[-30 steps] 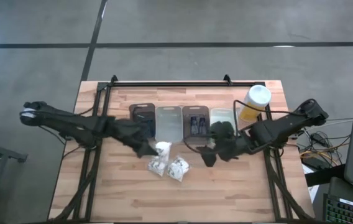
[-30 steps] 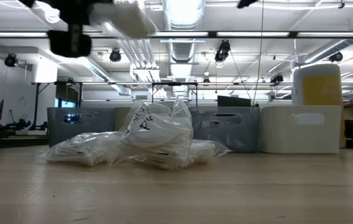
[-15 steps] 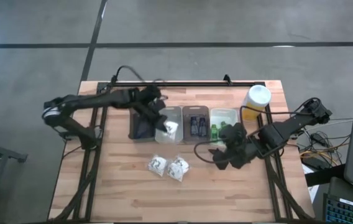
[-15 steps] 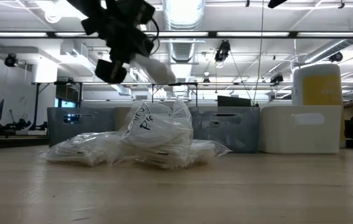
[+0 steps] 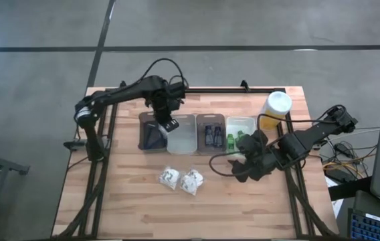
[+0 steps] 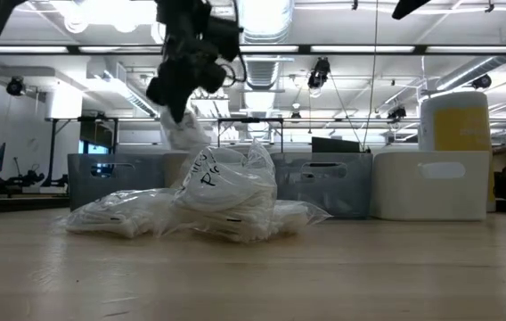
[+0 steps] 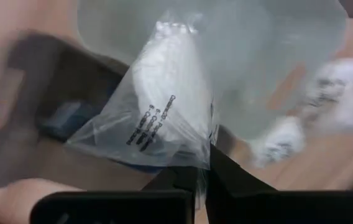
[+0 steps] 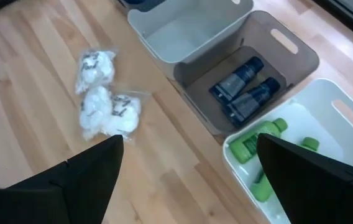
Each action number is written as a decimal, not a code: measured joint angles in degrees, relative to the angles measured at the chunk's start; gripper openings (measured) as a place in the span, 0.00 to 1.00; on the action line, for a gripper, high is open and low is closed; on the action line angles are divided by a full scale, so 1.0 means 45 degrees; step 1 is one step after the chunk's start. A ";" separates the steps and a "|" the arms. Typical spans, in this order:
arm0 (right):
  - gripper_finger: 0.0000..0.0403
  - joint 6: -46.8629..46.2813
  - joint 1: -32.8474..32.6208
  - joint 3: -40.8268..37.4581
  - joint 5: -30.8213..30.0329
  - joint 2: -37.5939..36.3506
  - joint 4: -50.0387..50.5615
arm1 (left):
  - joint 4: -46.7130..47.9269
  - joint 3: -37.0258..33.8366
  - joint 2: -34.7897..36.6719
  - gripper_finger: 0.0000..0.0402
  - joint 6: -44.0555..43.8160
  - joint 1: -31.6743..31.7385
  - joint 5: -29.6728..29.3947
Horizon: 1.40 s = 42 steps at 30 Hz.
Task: Pick & Place Travel size toiletries
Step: Put the white cotton pack into the gray bin
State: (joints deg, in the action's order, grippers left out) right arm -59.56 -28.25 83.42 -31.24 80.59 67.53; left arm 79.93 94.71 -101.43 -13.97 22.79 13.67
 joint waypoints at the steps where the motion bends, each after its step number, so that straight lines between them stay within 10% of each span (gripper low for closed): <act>1: 0.90 0.0003 0.0000 -0.0005 0.0000 -0.0003 0.0110 | 0.0193 0.0390 -0.0117 0.03 0.0093 -0.0086 -0.0416; 8: 0.90 0.0144 0.0005 -0.0005 -0.0029 -0.0070 0.0522 | 0.0479 0.1442 -0.0527 0.03 0.0646 -0.1010 -0.1364; 17: 0.90 0.0332 0.0005 -0.0005 -0.0053 -0.0086 0.0519 | -0.4748 0.0229 -0.0193 0.02 -0.2120 -0.1679 0.1019; 21: 0.90 0.0225 0.0005 -0.0015 -0.0049 -0.0088 0.0592 | -0.6867 -0.1411 0.0611 0.02 -0.4275 -0.1803 0.1065; 30: 0.90 0.0340 0.0005 -0.0015 0.0000 -0.0362 0.0608 | -1.4705 -0.7958 0.3610 0.04 -1.1931 -0.1001 0.7036; 42: 0.90 0.0473 0.0015 -0.0015 -0.0063 -0.0494 0.0616 | -1.8633 -1.1654 0.4653 0.07 -1.6266 -0.1108 0.5740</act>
State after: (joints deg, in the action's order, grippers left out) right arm -57.43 -28.18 83.35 -31.53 78.37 70.30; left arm -3.92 42.26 -80.49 -87.16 17.80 39.50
